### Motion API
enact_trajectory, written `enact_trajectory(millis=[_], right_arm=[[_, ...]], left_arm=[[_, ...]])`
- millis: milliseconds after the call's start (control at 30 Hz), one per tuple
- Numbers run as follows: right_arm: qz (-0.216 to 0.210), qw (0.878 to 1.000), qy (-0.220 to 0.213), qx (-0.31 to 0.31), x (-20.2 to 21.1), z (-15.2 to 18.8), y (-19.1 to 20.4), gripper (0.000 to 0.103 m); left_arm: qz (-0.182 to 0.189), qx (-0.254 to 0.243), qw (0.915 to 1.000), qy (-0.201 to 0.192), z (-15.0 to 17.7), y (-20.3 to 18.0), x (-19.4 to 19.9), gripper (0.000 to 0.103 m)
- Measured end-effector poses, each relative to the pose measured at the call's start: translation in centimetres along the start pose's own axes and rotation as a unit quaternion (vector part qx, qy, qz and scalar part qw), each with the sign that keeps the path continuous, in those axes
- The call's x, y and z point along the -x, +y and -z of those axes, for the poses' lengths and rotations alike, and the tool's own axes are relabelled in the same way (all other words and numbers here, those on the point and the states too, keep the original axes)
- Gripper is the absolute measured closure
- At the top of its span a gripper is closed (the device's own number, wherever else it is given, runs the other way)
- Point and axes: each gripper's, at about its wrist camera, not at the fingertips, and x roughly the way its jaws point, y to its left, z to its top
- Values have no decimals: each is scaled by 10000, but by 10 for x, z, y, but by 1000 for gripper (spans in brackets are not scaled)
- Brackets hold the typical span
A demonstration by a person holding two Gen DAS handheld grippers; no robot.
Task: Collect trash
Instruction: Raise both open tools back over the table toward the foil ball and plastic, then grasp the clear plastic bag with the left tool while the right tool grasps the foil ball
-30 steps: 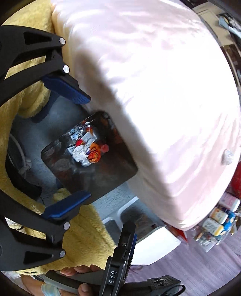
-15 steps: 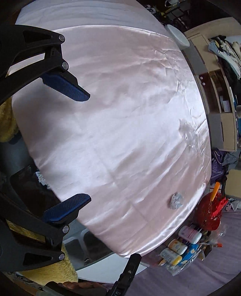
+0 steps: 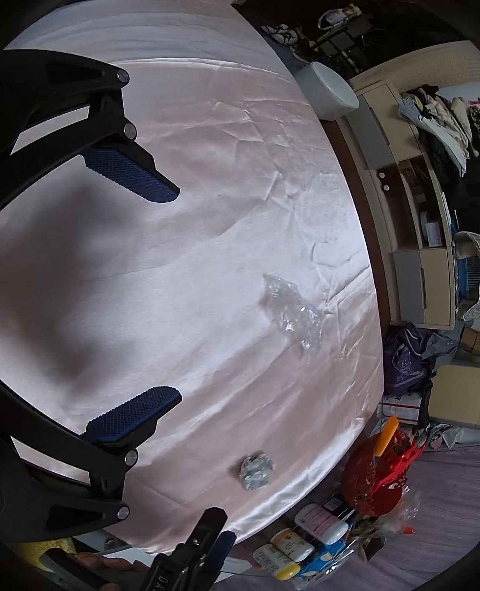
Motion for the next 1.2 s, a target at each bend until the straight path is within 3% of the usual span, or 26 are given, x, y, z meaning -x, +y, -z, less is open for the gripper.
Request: enact_trajectory(millis=[267,500,667,700,767,800,900,1200], right_arm=[[112,9999,-47,-17,-33,-20,-1,9],[76,9999,33,89,-55,-28,4,13],[197,9994,121,263,-67,-26,7,30],[216,9992,157,284,-69,-26,8,37],[342,9987,125,367,-69,-24,9,51],[372,9984,136,400,-69,-23,10,62],[312,9988,155,336,-63,-23,7,68],[301,9988,95,378,-20,-10,7,69]], left_arm=[[-26,-58,9998,-169,-54,-6,-44,8],[-26,-49,9998,-165,-79,-6,-85,10],[-10,-187,9998,-113,-81,-11,-97,32],[3,-221,9997,-85,-81,-12,-98,36],[39,-288,9996,-13,-80,-14,-102,58],[58,-299,9995,0,-79,-15,-103,58],[120,-275,9995,-14,-75,-16,-98,64],[245,-458,9986,-11,-37,-26,-48,71]])
